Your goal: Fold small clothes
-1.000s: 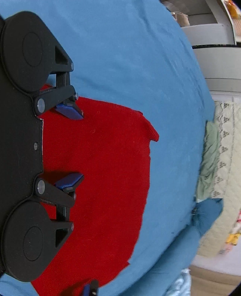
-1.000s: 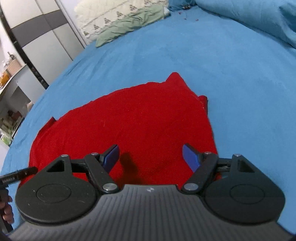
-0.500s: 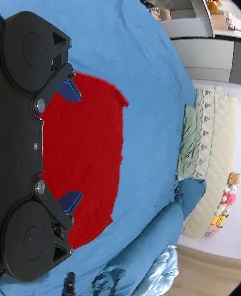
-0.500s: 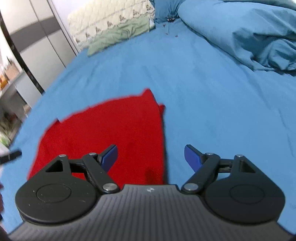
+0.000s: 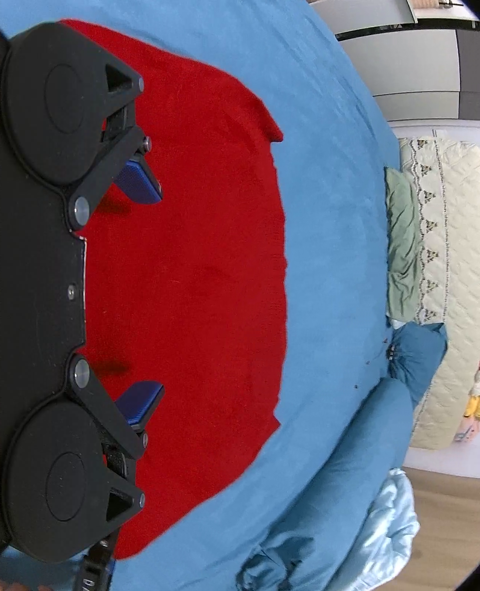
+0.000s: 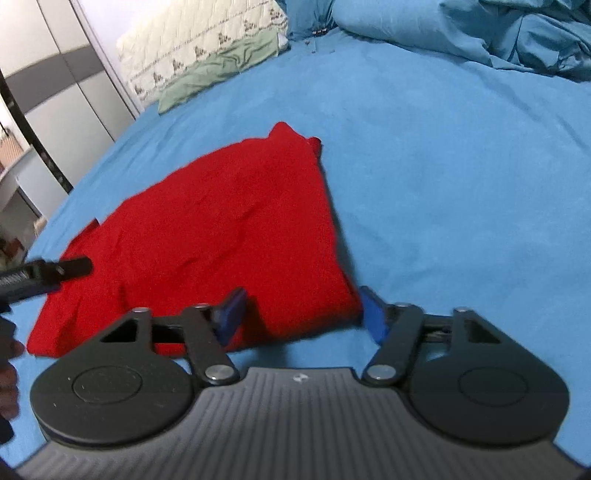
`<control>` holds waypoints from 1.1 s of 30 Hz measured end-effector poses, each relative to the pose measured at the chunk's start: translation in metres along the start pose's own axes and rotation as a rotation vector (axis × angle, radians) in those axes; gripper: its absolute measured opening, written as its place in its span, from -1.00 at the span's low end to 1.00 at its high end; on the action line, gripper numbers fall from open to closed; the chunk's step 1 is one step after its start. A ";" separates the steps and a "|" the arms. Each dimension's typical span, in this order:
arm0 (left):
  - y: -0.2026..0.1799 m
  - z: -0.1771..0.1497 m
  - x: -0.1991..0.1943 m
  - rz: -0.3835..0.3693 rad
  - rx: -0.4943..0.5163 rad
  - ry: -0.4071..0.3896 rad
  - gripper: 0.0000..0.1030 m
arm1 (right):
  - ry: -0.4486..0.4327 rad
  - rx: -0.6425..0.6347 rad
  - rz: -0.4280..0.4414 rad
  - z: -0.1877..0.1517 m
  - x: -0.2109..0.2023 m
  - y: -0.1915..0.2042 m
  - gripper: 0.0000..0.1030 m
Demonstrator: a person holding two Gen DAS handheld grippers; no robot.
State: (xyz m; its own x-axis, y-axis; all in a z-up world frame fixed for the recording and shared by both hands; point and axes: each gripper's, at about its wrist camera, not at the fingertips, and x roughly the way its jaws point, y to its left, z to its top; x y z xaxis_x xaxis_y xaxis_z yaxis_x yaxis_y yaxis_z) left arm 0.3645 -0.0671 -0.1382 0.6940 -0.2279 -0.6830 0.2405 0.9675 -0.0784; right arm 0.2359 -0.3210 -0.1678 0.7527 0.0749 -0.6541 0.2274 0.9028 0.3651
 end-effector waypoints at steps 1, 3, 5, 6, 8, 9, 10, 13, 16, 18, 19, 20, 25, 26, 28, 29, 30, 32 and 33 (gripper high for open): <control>0.000 -0.001 0.004 0.003 0.004 0.005 1.00 | -0.003 0.014 0.009 0.001 0.003 0.000 0.39; 0.001 -0.003 0.009 0.010 0.007 0.010 1.00 | -0.005 0.049 0.033 0.008 0.009 0.000 0.23; 0.005 -0.004 0.013 0.013 -0.003 0.012 1.00 | -0.007 0.100 0.060 0.011 0.016 -0.003 0.09; 0.007 -0.004 0.014 0.013 -0.011 0.015 1.00 | -0.012 0.130 0.055 0.013 0.019 -0.006 0.06; 0.010 -0.003 0.016 0.009 -0.031 0.022 1.00 | -0.053 0.202 0.034 0.014 0.022 -0.014 0.07; 0.012 -0.003 0.016 0.004 -0.038 0.027 1.00 | -0.074 0.234 0.034 0.013 0.023 -0.018 0.09; 0.013 -0.003 0.017 -0.003 -0.040 0.030 1.00 | -0.077 0.240 0.044 0.014 0.026 -0.021 0.13; 0.012 -0.003 0.018 -0.012 -0.016 0.036 1.00 | -0.045 0.131 0.078 0.022 0.037 -0.016 0.31; 0.013 -0.004 0.025 -0.005 0.005 0.046 1.00 | 0.025 -0.012 0.098 0.035 0.048 -0.006 0.20; 0.015 -0.005 0.031 0.003 -0.001 0.058 0.97 | 0.046 -0.089 0.092 0.036 0.050 0.001 -0.23; 0.016 -0.006 0.036 0.004 -0.008 0.071 0.96 | 0.054 -0.099 0.100 0.037 0.050 0.003 -0.38; 0.017 -0.007 0.041 0.007 -0.009 0.083 0.96 | 0.055 -0.102 0.095 0.039 0.049 0.005 -0.43; 0.009 0.000 0.062 0.058 0.057 0.147 1.00 | 0.042 -0.058 0.083 0.055 0.033 0.030 -0.48; 0.011 0.004 0.062 0.052 0.046 0.160 1.00 | 0.025 -0.045 0.106 0.063 0.027 0.039 -0.48; 0.020 0.011 0.058 0.017 0.013 0.166 0.89 | -0.008 -0.045 0.161 0.080 0.015 0.064 -0.49; 0.027 0.014 0.051 -0.003 -0.001 0.150 0.88 | -0.022 -0.062 0.197 0.089 0.010 0.082 -0.49; 0.036 0.016 0.042 -0.014 -0.009 0.127 0.88 | -0.029 -0.088 0.237 0.097 0.007 0.103 -0.49; 0.057 0.016 0.015 0.005 -0.014 0.064 0.88 | -0.034 -0.163 0.305 0.107 0.004 0.147 -0.49; 0.068 0.014 0.003 0.014 -0.010 0.045 0.88 | -0.028 -0.214 0.343 0.108 0.004 0.173 -0.49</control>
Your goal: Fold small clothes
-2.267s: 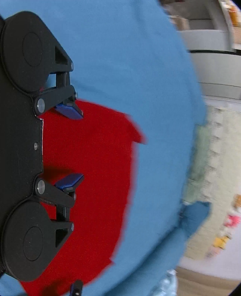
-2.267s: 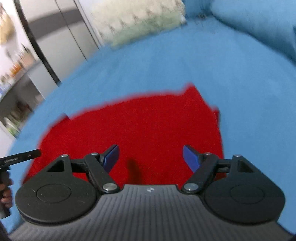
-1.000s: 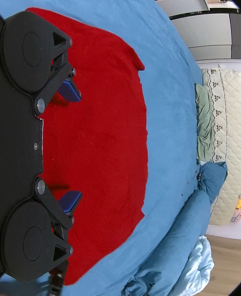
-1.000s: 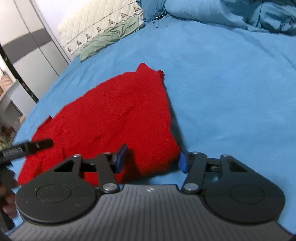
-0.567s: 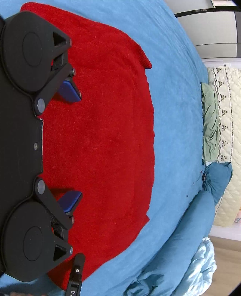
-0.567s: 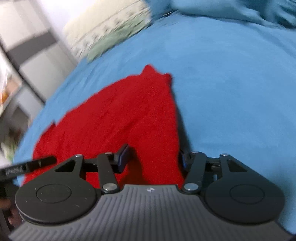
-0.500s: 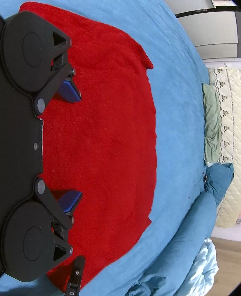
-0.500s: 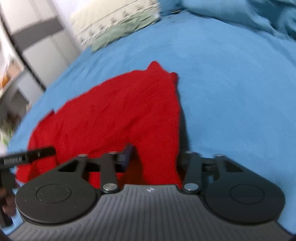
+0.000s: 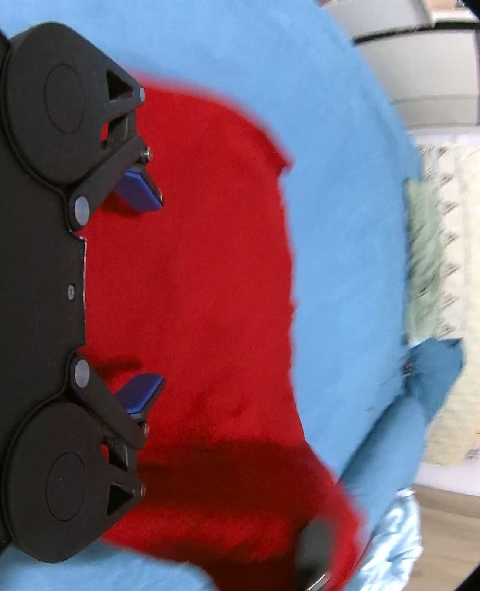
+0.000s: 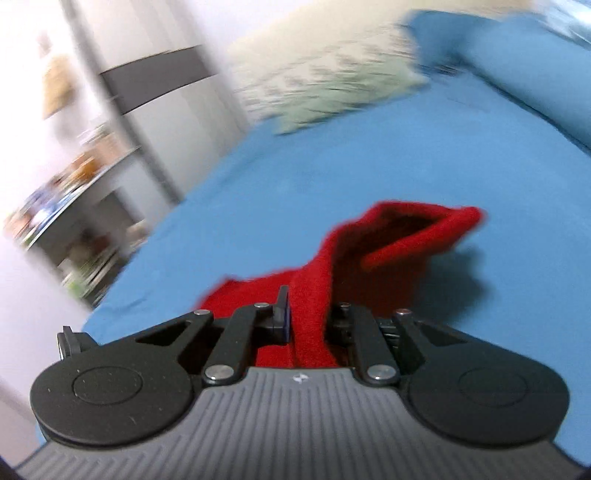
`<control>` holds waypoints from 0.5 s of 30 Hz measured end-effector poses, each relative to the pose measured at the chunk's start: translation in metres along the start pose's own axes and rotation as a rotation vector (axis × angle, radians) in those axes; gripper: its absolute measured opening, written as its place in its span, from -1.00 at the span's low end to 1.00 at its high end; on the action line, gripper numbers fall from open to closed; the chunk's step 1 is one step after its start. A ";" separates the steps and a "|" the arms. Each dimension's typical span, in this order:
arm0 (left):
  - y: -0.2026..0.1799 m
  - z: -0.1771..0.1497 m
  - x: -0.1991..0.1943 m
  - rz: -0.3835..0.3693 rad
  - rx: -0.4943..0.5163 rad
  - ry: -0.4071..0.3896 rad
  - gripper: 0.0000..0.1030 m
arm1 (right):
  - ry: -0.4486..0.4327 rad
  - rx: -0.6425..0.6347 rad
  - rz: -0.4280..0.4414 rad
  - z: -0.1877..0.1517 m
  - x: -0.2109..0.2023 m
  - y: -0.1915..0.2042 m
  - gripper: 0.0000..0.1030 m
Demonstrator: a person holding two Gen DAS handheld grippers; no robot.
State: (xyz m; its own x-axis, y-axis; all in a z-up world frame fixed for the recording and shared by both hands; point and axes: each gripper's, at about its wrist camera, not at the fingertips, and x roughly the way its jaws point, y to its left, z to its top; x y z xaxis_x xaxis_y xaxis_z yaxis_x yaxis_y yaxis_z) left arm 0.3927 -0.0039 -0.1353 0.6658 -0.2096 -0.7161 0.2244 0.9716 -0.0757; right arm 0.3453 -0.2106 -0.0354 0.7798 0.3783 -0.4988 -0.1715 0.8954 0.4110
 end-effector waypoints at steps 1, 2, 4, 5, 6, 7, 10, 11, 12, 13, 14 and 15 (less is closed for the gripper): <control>0.012 -0.004 -0.012 0.007 0.005 -0.017 0.89 | 0.019 -0.048 0.045 0.004 0.012 0.023 -0.49; 0.024 -0.010 -0.022 0.014 0.005 -0.030 0.89 | 0.047 -0.097 0.088 0.005 0.027 0.046 -0.49; 0.050 -0.029 -0.042 0.031 -0.007 -0.049 0.94 | 0.129 -0.194 0.151 -0.004 0.066 0.091 -0.49; 0.060 -0.039 -0.048 0.035 -0.017 -0.053 0.94 | 0.178 -0.229 0.161 -0.013 0.084 0.107 -0.49; 0.071 -0.051 -0.052 0.034 -0.028 -0.052 0.94 | 0.233 -0.262 0.158 -0.027 0.105 0.123 -0.49; 0.081 -0.064 -0.055 0.031 -0.039 -0.045 0.94 | 0.297 -0.300 0.138 -0.045 0.131 0.137 -0.49; 0.097 -0.091 -0.058 0.030 -0.075 -0.045 0.94 | 0.416 -0.351 0.083 -0.087 0.176 0.152 -0.40; 0.101 -0.099 -0.058 0.018 -0.094 -0.052 0.94 | 0.406 -0.361 0.079 -0.094 0.179 0.154 -0.30; 0.105 -0.104 -0.059 0.006 -0.114 -0.058 0.94 | 0.384 -0.365 0.082 -0.095 0.176 0.157 -0.17; 0.108 -0.107 -0.059 -0.009 -0.138 -0.064 0.94 | 0.384 -0.359 0.090 -0.092 0.173 0.158 0.19; 0.109 -0.107 -0.060 -0.018 -0.151 -0.069 0.94 | 0.377 -0.349 0.117 -0.084 0.169 0.158 0.42; 0.110 -0.104 -0.063 -0.029 -0.164 -0.084 0.94 | 0.351 -0.346 0.136 -0.076 0.160 0.156 0.44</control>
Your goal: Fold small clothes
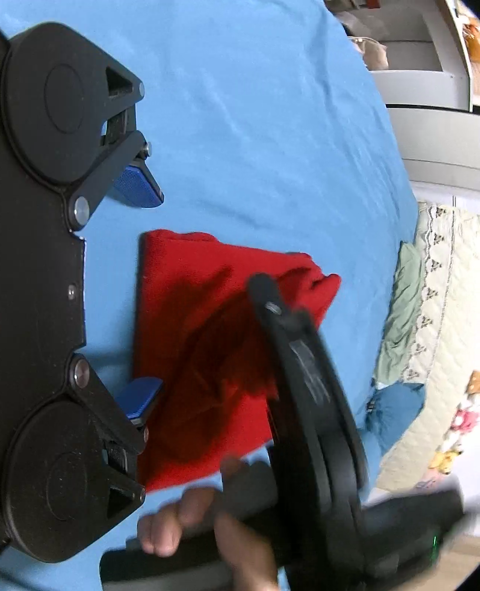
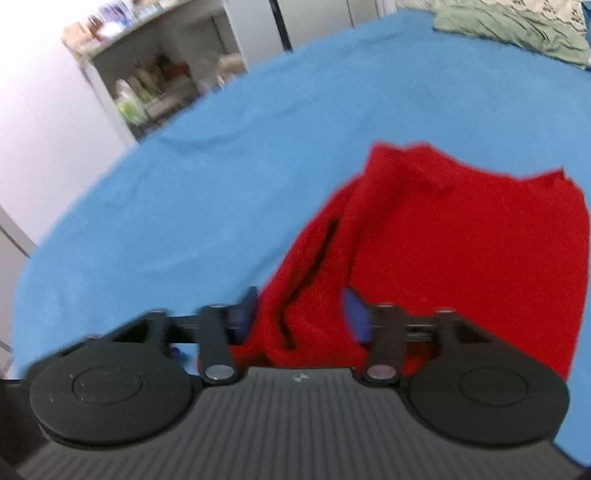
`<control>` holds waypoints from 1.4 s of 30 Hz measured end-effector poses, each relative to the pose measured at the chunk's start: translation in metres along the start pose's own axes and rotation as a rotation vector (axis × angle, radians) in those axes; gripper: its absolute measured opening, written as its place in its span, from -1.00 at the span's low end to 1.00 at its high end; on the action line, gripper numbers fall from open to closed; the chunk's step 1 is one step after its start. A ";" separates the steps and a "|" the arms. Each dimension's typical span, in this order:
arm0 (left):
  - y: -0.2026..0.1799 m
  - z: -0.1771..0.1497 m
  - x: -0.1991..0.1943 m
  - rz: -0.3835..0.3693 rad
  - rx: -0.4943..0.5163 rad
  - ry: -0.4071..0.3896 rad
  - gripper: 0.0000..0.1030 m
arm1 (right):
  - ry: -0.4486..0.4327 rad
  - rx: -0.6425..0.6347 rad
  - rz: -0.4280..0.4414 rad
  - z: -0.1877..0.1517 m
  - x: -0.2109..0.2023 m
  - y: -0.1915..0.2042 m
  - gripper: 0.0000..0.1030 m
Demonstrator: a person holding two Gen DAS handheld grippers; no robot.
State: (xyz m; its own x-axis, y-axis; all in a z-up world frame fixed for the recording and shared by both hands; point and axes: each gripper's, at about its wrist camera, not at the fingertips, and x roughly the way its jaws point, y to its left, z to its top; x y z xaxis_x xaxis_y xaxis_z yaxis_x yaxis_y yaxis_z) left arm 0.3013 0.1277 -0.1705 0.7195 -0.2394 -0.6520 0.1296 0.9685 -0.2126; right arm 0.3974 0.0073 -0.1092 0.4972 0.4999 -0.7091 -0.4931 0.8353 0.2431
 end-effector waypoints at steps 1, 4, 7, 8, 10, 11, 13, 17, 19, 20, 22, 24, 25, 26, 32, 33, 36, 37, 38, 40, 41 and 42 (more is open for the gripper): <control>0.000 0.003 -0.004 -0.019 -0.013 -0.030 0.94 | -0.049 -0.005 0.007 0.002 -0.019 -0.003 0.46; -0.002 0.013 -0.013 -0.083 -0.040 -0.099 0.94 | -0.196 0.037 -0.024 -0.002 -0.079 -0.016 0.75; -0.002 0.016 -0.009 -0.121 -0.085 -0.130 0.85 | -0.292 0.042 -0.173 -0.033 -0.121 -0.034 0.86; -0.003 0.017 -0.008 -0.127 -0.095 -0.134 0.83 | -0.288 0.038 -0.221 -0.048 -0.126 -0.038 0.86; -0.005 0.020 -0.003 -0.140 -0.118 -0.131 0.78 | -0.260 0.047 -0.277 -0.084 -0.127 -0.044 0.86; -0.006 0.021 0.000 -0.145 -0.128 -0.131 0.78 | -0.246 0.053 -0.289 -0.100 -0.123 -0.044 0.85; -0.004 0.022 0.004 -0.154 -0.150 -0.135 0.70 | -0.215 0.074 -0.305 -0.129 -0.114 -0.044 0.83; 0.003 0.024 0.015 -0.169 -0.190 -0.107 0.28 | -0.221 0.095 -0.328 -0.165 -0.102 -0.041 0.81; 0.002 0.024 0.018 -0.164 -0.202 -0.089 -0.25 | -0.220 0.080 -0.354 -0.167 -0.094 -0.033 0.81; 0.003 0.024 0.019 -0.170 -0.209 -0.083 -0.47 | -0.216 0.072 -0.370 -0.162 -0.082 -0.028 0.81; 0.007 0.025 0.018 -0.176 -0.233 -0.080 -0.83 | -0.206 0.071 -0.393 -0.165 -0.073 -0.028 0.79; 0.009 0.028 0.014 -0.188 -0.249 -0.103 -0.83 | -0.220 0.087 -0.401 -0.167 -0.067 -0.027 0.79; 0.010 0.029 0.010 -0.196 -0.251 -0.117 -0.84 | -0.230 0.095 -0.394 -0.168 -0.067 -0.027 0.79; 0.010 0.031 0.007 -0.202 -0.252 -0.133 -0.84 | -0.235 0.094 -0.385 -0.167 -0.067 -0.026 0.79; 0.012 0.040 -0.009 -0.251 -0.284 -0.213 -0.88 | -0.259 0.068 -0.421 -0.159 -0.054 -0.010 0.79; 0.011 0.040 -0.010 -0.247 -0.279 -0.219 -0.88 | -0.264 0.082 -0.437 -0.159 -0.052 -0.011 0.79; 0.013 0.040 -0.011 -0.244 -0.273 -0.222 -0.88 | -0.261 0.117 -0.520 -0.157 -0.046 -0.017 0.69; 0.014 0.039 -0.010 -0.240 -0.273 -0.221 -0.88 | -0.265 0.135 -0.534 -0.158 -0.046 -0.020 0.58; 0.014 0.039 -0.009 -0.237 -0.271 -0.217 -0.88 | -0.274 0.152 -0.540 -0.159 -0.048 -0.023 0.23; 0.015 0.037 -0.010 -0.237 -0.270 -0.212 -0.88 | -0.300 0.158 -0.564 -0.160 -0.057 -0.027 -0.16; 0.016 0.037 -0.011 -0.240 -0.267 -0.210 -0.88 | -0.331 0.162 -0.569 -0.160 -0.066 -0.027 -0.22; 0.016 0.036 -0.013 -0.240 -0.260 -0.208 -0.88 | -0.359 0.158 -0.575 -0.159 -0.075 -0.028 -0.22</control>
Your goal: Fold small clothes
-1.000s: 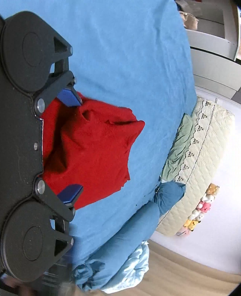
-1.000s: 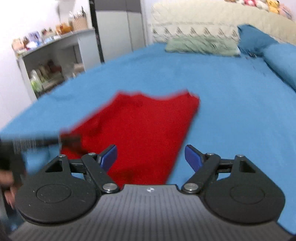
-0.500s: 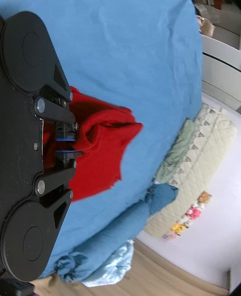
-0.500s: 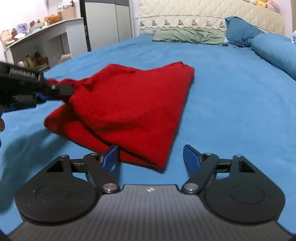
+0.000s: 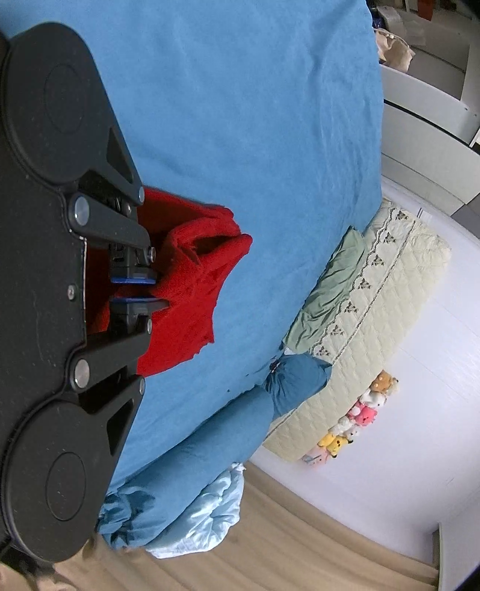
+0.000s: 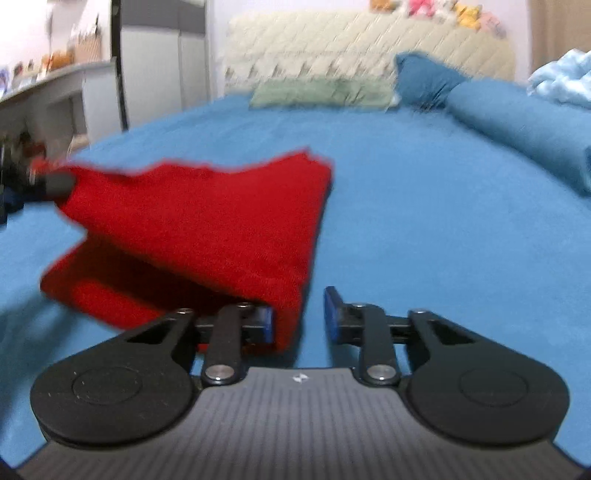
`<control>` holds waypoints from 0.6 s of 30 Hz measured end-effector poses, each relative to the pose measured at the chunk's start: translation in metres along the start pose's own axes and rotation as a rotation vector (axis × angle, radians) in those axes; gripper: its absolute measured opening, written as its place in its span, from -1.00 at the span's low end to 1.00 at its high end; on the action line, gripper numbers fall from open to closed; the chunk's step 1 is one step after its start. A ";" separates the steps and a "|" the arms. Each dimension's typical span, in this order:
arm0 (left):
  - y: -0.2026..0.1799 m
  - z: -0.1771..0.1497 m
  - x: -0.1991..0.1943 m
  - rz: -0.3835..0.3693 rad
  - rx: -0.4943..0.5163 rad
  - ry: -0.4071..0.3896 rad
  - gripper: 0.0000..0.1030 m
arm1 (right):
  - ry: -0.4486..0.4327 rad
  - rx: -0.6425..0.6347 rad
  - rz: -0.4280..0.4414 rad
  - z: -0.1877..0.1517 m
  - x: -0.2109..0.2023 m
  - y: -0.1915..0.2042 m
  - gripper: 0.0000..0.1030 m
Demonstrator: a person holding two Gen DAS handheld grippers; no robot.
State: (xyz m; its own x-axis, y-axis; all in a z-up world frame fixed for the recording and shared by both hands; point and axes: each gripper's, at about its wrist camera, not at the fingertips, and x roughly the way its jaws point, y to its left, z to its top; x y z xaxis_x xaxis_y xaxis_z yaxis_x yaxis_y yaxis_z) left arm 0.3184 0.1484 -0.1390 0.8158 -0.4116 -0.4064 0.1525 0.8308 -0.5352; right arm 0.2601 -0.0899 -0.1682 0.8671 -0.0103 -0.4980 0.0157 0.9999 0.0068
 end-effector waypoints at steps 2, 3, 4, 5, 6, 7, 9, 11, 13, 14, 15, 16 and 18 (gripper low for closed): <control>-0.002 -0.004 -0.005 0.019 0.028 0.012 -0.88 | -0.035 -0.012 0.007 0.006 -0.011 -0.006 -0.21; -0.002 -0.007 -0.004 0.039 0.045 0.032 -0.88 | -0.022 -0.022 0.014 0.006 -0.011 -0.009 -0.21; -0.001 -0.012 -0.001 0.073 0.058 0.073 -0.88 | 0.003 -0.028 0.020 0.004 -0.007 -0.011 -0.21; 0.001 -0.018 0.004 0.114 0.069 0.123 -0.87 | 0.038 -0.027 0.030 -0.001 -0.002 -0.014 -0.21; 0.004 -0.023 0.010 0.150 0.074 0.164 -0.86 | 0.076 -0.027 0.039 -0.006 0.005 -0.016 -0.21; 0.008 -0.028 0.017 0.195 0.074 0.214 -0.84 | 0.101 -0.023 0.043 -0.011 0.010 -0.017 -0.21; 0.016 -0.032 0.019 0.213 0.039 0.231 -0.77 | 0.101 -0.015 0.049 -0.016 0.010 -0.019 -0.21; 0.019 -0.028 0.017 0.213 0.022 0.232 -0.76 | 0.108 -0.016 0.049 -0.014 0.009 -0.018 -0.16; 0.017 -0.027 0.014 0.221 0.037 0.229 -0.74 | 0.121 -0.014 0.066 -0.013 0.007 -0.020 -0.14; 0.015 -0.026 0.011 0.228 0.050 0.229 -0.74 | 0.127 -0.008 0.087 -0.012 0.006 -0.024 -0.14; 0.010 -0.025 0.007 0.241 0.075 0.226 -0.74 | 0.136 -0.003 0.113 -0.011 0.003 -0.027 -0.14; 0.004 -0.023 0.002 0.253 0.109 0.216 -0.74 | 0.136 -0.008 0.137 -0.009 -0.002 -0.031 -0.13; -0.010 -0.015 -0.007 0.283 0.183 0.185 -0.75 | 0.118 -0.041 0.172 -0.001 -0.017 -0.036 -0.06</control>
State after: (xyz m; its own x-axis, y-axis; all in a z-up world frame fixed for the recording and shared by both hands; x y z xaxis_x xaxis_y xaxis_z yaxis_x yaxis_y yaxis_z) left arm 0.3029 0.1374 -0.1423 0.7282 -0.2027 -0.6547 0.0458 0.9675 -0.2486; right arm 0.2445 -0.1262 -0.1609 0.7907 0.1596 -0.5910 -0.1496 0.9865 0.0663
